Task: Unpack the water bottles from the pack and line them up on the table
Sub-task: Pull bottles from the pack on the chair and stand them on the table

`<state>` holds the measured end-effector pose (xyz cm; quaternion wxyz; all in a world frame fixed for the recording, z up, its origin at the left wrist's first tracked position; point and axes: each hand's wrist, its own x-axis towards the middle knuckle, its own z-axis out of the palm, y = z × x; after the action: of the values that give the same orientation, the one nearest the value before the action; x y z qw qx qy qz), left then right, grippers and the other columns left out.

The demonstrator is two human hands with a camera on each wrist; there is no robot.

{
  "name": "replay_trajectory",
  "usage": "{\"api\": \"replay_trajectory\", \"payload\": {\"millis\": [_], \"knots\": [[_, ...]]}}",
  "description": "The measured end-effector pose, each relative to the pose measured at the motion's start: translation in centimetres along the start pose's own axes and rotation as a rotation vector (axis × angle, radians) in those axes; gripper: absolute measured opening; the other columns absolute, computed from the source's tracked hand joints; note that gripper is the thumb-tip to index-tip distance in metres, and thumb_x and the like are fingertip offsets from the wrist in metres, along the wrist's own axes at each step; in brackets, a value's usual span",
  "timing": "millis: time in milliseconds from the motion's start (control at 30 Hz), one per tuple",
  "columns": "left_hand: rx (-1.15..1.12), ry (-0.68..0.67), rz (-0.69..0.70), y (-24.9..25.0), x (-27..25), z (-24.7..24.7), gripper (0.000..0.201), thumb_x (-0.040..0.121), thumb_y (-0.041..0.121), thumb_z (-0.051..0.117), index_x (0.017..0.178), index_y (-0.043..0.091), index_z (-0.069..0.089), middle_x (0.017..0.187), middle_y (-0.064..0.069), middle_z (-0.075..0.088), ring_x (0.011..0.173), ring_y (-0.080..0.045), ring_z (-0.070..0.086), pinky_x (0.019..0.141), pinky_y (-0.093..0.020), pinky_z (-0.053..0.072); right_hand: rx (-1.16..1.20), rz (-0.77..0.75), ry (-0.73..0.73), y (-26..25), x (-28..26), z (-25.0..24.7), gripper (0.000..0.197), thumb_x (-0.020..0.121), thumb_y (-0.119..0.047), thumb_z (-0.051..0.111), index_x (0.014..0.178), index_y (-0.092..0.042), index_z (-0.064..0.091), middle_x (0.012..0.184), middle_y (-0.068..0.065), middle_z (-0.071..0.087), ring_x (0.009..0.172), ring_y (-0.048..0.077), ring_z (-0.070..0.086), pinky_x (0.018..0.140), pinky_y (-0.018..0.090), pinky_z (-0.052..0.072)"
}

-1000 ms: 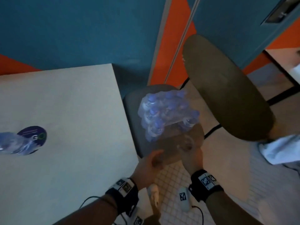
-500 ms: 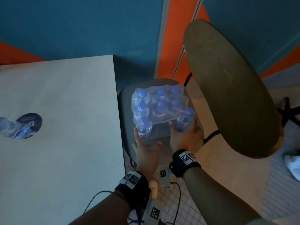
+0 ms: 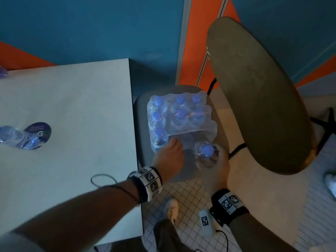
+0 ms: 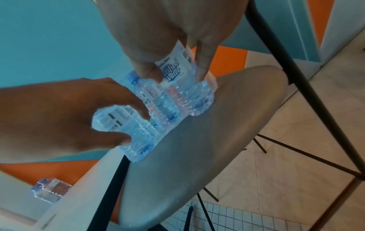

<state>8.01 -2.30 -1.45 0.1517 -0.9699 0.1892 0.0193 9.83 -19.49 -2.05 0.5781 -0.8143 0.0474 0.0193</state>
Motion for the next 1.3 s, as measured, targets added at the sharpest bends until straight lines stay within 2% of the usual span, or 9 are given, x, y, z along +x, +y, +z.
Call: {"api": "replay_trajectory", "payload": {"millis": [100,233,367,567,700,833,1000,1166,1300], "knots": [[0.177,-0.261,-0.216,-2.7,1.4,-1.4,0.021,0.098,0.044,0.052,0.108,0.045,0.070,0.098,0.026,0.065,0.127,0.002,0.040,0.115,-0.012,0.024,-0.006,0.033,-0.084,-0.1,-0.2,-0.7,0.077,0.068,0.003,0.090,0.125,-0.032,0.052,0.133,0.004,0.058,0.108,0.020,0.065,0.080,0.027,0.062],[0.497,-0.485,0.105,-2.6,2.2,-1.7,0.035,0.105,0.026,0.051,0.137,0.016,0.059,0.132,-0.002,0.063,0.133,-0.028,0.047,0.121,-0.034,0.028,0.011,0.025,-0.115,0.0,-1.0,-0.8,0.075,0.069,-0.001,0.090,0.127,-0.032,0.053,0.129,-0.004,0.057,0.105,0.010,0.065,0.074,0.014,0.059],[0.437,-0.415,0.188,-2.8,2.6,-5.1,0.033,0.102,0.024,0.056,0.131,0.013,0.065,0.129,-0.007,0.067,0.125,-0.033,0.056,0.120,-0.049,0.026,0.030,0.007,-0.107,-0.3,-1.7,-1.0,0.070,0.071,-0.004,0.091,0.127,-0.026,0.056,0.130,0.001,0.060,0.105,0.008,0.068,0.071,0.013,0.059],[-0.085,-0.096,0.174,-3.5,-0.3,-5.7,0.041,0.091,0.018,0.060,0.132,0.020,0.063,0.117,-0.008,0.070,0.099,-0.036,0.069,0.085,-0.045,0.057,-0.034,-0.092,-0.140,-1.5,-2.5,-1.9,0.067,0.071,-0.008,0.092,0.125,-0.026,0.057,0.122,-0.001,0.064,0.101,0.002,0.069,0.067,0.011,0.058],[-1.024,-0.038,-0.271,-5.1,-5.8,-4.1,0.062,0.072,0.035,0.086,0.124,0.029,0.055,0.110,0.005,0.067,0.098,-0.016,0.066,0.079,-0.029,0.056,-0.155,-0.141,-0.159,-3.3,-3.5,-1.8,0.072,0.068,-0.018,0.095,0.127,-0.027,0.055,0.121,-0.014,0.062,0.103,0.006,0.066,0.072,0.021,0.061],[-1.578,0.271,-0.794,-6.8,-14.6,-2.0,0.049,0.066,0.014,0.096,0.103,0.022,0.067,0.094,0.002,0.075,0.078,-0.009,0.069,0.066,-0.016,0.053,-0.130,-0.233,-0.268,-6.6,-5.1,0.8,0.067,0.069,-0.022,0.093,0.122,-0.033,0.053,0.115,-0.033,0.059,0.100,0.001,0.065,0.074,0.029,0.061],[-1.394,0.616,-1.282,-14.4,-24.7,1.2,0.046,0.074,0.012,0.092,0.113,0.028,0.073,0.108,0.003,0.076,0.091,-0.018,0.071,0.078,-0.033,0.059,-0.078,-0.345,-0.468,-11.4,-7.1,11.6,0.055,0.075,-0.025,0.091,0.118,-0.031,0.056,0.111,-0.013,0.067,0.103,0.007,0.067,0.088,0.022,0.054],[-1.129,0.560,-1.512,-22.7,-29.2,4.4,0.056,0.070,0.027,0.095,0.121,0.029,0.071,0.110,-0.013,0.064,0.069,-0.010,0.060,0.080,-0.025,0.043,-0.023,-0.282,-0.580,-14.9,-8.3,26.0,0.059,0.073,-0.018,0.090,0.114,-0.040,0.055,0.117,-0.011,0.065,0.103,0.012,0.065,0.071,0.024,0.061],[-1.107,0.495,-1.448,-27.4,-29.8,7.2,0.056,0.067,0.036,0.094,0.118,0.027,0.072,0.106,-0.009,0.068,0.091,-0.024,0.065,0.086,-0.031,0.048,-0.095,-0.240,-0.655,-16.5,-7.9,35.3,0.053,0.076,-0.017,0.086,0.118,-0.032,0.057,0.113,-0.014,0.068,0.096,0.006,0.064,0.077,0.021,0.056]]}}
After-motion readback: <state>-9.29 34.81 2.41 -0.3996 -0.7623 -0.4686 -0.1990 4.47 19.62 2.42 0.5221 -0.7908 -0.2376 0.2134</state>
